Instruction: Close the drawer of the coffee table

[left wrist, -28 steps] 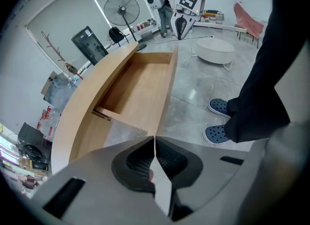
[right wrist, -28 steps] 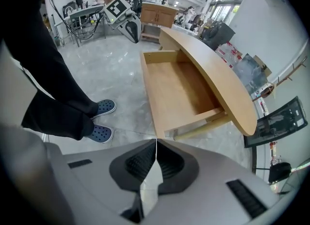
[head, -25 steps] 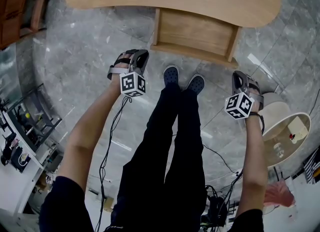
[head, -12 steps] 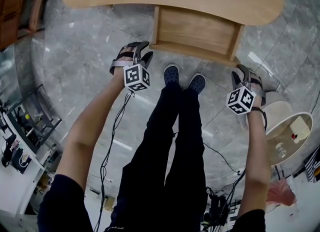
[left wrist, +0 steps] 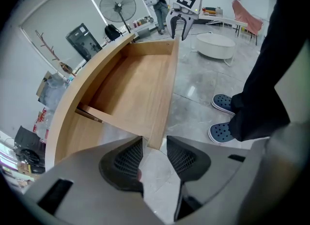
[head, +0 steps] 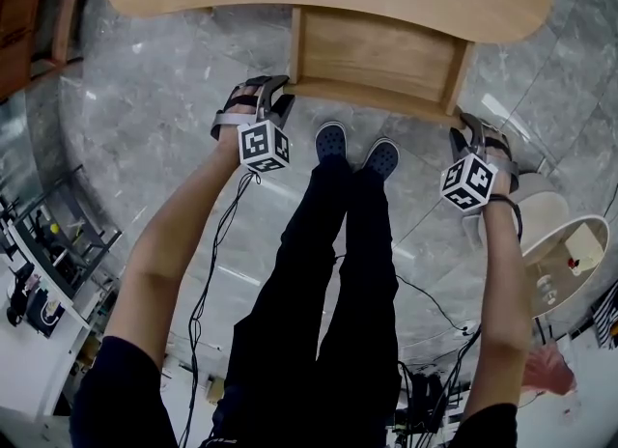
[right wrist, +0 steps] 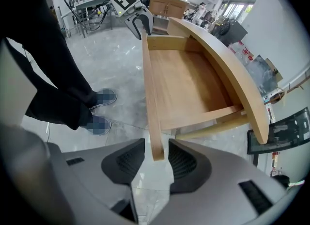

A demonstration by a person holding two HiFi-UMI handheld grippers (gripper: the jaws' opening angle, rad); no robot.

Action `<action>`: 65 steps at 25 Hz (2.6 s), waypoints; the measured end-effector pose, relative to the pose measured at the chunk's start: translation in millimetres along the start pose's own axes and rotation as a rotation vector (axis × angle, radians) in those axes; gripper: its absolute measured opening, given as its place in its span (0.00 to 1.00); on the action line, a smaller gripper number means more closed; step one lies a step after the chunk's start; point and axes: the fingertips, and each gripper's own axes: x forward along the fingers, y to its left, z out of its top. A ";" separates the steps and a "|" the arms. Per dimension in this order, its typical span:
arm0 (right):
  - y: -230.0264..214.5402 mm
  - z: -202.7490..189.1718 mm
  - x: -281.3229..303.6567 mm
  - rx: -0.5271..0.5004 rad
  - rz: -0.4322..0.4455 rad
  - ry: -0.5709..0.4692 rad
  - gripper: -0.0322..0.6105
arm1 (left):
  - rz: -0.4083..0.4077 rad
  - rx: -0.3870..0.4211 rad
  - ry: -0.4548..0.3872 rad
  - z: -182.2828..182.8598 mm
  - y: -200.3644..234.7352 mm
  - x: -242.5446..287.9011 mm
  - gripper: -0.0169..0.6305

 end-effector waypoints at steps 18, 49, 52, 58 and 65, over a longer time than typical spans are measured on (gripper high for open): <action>-1.1 1.0 5.2 -0.014 -0.003 0.003 0.20 | 0.007 0.010 0.056 -4.7 -1.6 3.7 0.19; -16.4 7.0 -26.7 -0.043 0.107 0.009 0.19 | -0.108 -0.007 0.125 4.8 17.4 -24.1 0.18; -19.7 5.7 -29.2 -0.036 0.116 0.015 0.19 | -0.125 -0.028 0.131 8.1 19.6 -25.7 0.18; -18.4 3.0 -29.9 -0.038 0.136 0.018 0.19 | -0.155 -0.015 0.149 10.2 17.8 -25.9 0.18; -20.1 2.5 -28.8 -0.039 0.127 0.011 0.19 | -0.155 -0.039 0.153 11.4 18.5 -24.7 0.18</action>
